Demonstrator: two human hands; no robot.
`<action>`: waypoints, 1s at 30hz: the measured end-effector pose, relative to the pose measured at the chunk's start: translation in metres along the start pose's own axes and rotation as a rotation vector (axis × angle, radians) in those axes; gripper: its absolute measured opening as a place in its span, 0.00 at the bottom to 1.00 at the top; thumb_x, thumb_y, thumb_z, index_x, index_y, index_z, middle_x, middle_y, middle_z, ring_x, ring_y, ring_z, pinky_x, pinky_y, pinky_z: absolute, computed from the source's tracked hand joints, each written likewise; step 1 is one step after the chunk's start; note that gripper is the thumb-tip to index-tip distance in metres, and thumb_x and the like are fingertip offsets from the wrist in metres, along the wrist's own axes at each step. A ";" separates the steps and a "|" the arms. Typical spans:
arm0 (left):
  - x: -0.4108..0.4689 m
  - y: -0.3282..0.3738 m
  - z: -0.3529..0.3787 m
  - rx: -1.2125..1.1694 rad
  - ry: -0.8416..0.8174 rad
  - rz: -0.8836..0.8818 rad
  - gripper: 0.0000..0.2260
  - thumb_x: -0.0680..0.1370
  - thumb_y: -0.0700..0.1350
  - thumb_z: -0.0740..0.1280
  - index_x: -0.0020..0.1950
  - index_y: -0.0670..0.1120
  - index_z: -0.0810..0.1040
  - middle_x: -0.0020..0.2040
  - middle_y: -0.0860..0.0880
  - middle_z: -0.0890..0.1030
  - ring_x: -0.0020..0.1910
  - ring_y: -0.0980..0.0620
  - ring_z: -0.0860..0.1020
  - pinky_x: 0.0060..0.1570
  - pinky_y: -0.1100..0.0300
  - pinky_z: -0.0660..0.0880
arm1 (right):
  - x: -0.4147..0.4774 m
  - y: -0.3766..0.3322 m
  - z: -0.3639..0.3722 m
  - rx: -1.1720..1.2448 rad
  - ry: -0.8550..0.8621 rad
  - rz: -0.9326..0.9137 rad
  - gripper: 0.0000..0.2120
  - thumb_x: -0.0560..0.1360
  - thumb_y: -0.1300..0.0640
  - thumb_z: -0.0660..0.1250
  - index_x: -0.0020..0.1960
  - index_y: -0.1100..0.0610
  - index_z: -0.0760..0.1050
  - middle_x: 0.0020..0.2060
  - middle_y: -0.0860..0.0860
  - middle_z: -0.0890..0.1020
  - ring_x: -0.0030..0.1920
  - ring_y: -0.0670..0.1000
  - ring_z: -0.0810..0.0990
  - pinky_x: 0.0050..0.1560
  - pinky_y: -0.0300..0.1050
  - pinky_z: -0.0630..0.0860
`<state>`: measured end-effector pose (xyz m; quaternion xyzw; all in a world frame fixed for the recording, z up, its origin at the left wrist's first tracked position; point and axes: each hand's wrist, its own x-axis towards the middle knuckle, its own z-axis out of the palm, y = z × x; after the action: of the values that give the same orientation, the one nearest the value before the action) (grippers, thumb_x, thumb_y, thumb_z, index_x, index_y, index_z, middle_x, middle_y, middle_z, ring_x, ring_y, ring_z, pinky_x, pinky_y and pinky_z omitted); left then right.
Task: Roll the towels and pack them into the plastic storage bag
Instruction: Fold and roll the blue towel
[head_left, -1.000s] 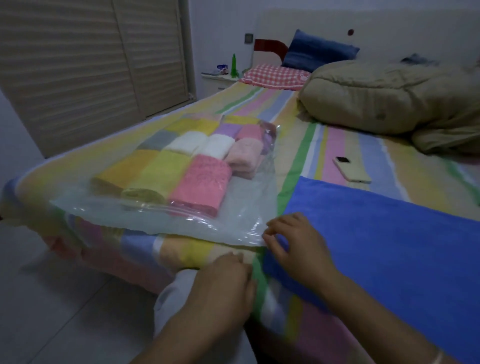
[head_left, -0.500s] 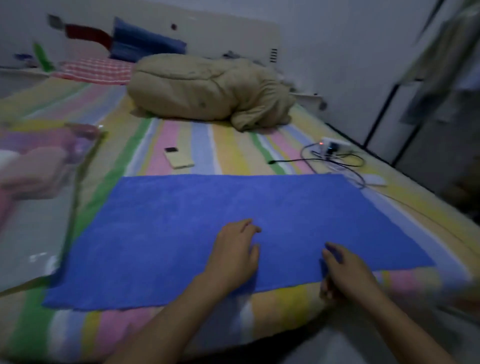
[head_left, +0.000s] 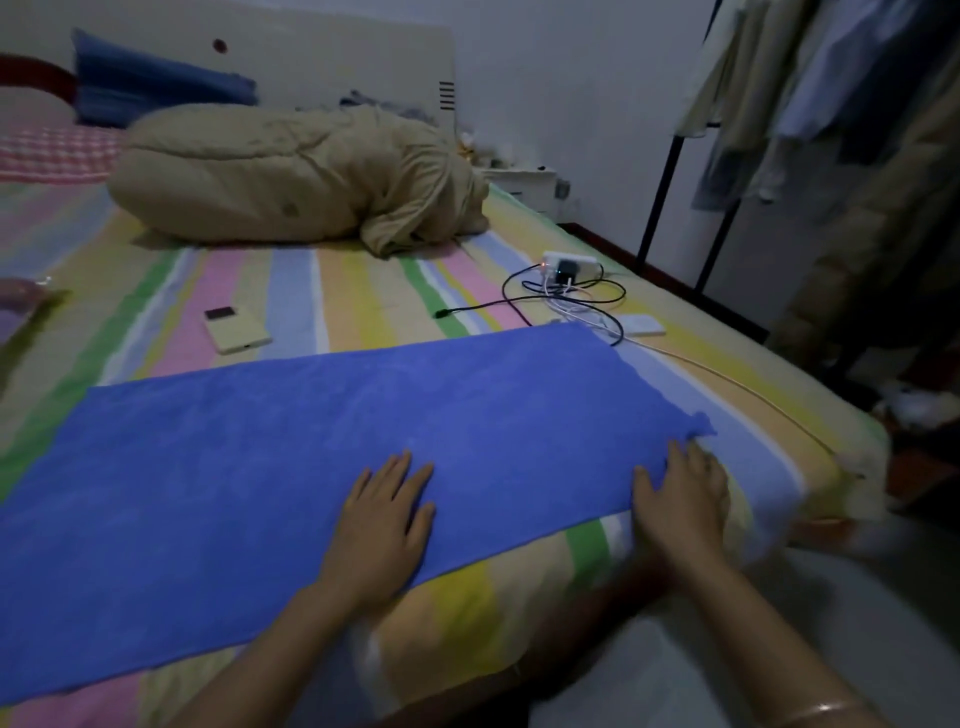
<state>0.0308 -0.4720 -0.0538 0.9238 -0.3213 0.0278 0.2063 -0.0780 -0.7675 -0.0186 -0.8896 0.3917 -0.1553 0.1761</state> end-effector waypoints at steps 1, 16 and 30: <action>0.000 0.000 -0.004 -0.109 0.030 -0.021 0.35 0.75 0.68 0.42 0.74 0.52 0.65 0.77 0.52 0.61 0.76 0.53 0.58 0.74 0.58 0.50 | -0.002 -0.011 0.000 0.046 0.015 -0.086 0.29 0.80 0.50 0.58 0.77 0.59 0.56 0.76 0.57 0.57 0.76 0.58 0.53 0.74 0.52 0.50; -0.035 -0.087 -0.125 -1.138 0.265 -0.949 0.09 0.81 0.46 0.59 0.45 0.44 0.74 0.21 0.52 0.74 0.15 0.57 0.70 0.22 0.67 0.68 | -0.096 -0.231 0.046 0.501 -0.525 -1.165 0.12 0.75 0.56 0.61 0.52 0.50 0.81 0.66 0.46 0.73 0.66 0.47 0.71 0.65 0.45 0.68; -0.026 -0.118 -0.102 -0.389 0.251 -0.455 0.21 0.73 0.48 0.72 0.60 0.58 0.65 0.44 0.64 0.77 0.39 0.67 0.77 0.40 0.70 0.71 | 0.023 -0.399 0.155 -0.141 -0.226 -0.958 0.22 0.78 0.53 0.62 0.72 0.51 0.64 0.65 0.55 0.72 0.65 0.58 0.68 0.56 0.52 0.70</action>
<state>0.0896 -0.3323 -0.0085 0.9046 -0.0779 0.0328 0.4178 0.2577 -0.5033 0.0203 -0.9907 -0.0731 -0.0945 0.0657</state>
